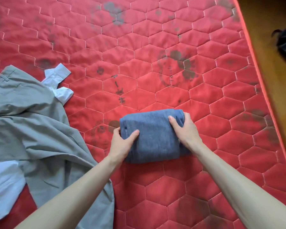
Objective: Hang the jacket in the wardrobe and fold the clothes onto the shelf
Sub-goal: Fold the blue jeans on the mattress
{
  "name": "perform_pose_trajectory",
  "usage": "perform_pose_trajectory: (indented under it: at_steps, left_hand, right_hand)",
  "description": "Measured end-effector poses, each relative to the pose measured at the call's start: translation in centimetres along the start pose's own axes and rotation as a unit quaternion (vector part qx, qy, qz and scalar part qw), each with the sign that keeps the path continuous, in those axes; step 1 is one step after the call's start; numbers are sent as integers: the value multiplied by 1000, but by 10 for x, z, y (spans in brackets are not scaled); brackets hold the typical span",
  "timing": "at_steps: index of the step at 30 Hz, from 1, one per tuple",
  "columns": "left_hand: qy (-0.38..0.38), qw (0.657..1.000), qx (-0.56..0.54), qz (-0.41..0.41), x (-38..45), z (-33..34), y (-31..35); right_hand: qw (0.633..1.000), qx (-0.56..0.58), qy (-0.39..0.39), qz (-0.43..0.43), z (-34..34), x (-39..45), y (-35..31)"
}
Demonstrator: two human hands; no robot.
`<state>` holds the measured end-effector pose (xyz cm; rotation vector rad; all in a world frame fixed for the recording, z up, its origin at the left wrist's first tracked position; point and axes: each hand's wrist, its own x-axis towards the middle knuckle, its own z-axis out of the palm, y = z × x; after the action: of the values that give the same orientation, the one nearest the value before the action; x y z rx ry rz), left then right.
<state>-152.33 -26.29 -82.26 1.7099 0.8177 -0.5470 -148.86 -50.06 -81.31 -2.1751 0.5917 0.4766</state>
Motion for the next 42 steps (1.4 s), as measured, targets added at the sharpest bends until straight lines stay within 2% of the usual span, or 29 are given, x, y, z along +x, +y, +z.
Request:
perform_pose_trajectory:
  at_steps: [3,7,9,11,13,16,20,27,33,37,42]
  left_hand:
    - [24,996,78,-18,-3,4,-5]
    - [5,997,54,-58,-6,2,2]
    - [-36,996,-4,-83,-5,-1,2]
    - [-92,986,-63,-122,-5,-6,1]
    - [-132,977,-91,-142,-8,-12,-1]
    - [-154,969,-136,-137,-15,-23,-7]
    - [-184,961,-163,-127,-41,-45,6]
    - [-218,952,-205,-54,-137,-108,85]
    - [-200,948,-247,13,-252,-154,157]
    - [-151,945,-283,65,-337,-180,183]
    - [-64,938,-314,130,-421,-207,190]
  right_hand:
    - [997,-67,5,50,0,4,3]
    - [995,-18,-38,90,-4,-8,10]
    - [991,63,-78,85,1,-14,16]
    - [972,171,-122,104,8,-23,17]
    - [960,215,-145,102,12,-31,21]
    - [948,260,-169,76,10,-44,18]
    - [948,273,-155,42,-3,-67,-5]
    - [941,293,-169,12,-72,-146,-97]
    - [938,292,-189,5,-150,-231,-183]
    - [943,268,-197,-19,-199,-289,-236]
    - [921,237,-309,12,-233,-345,-273]
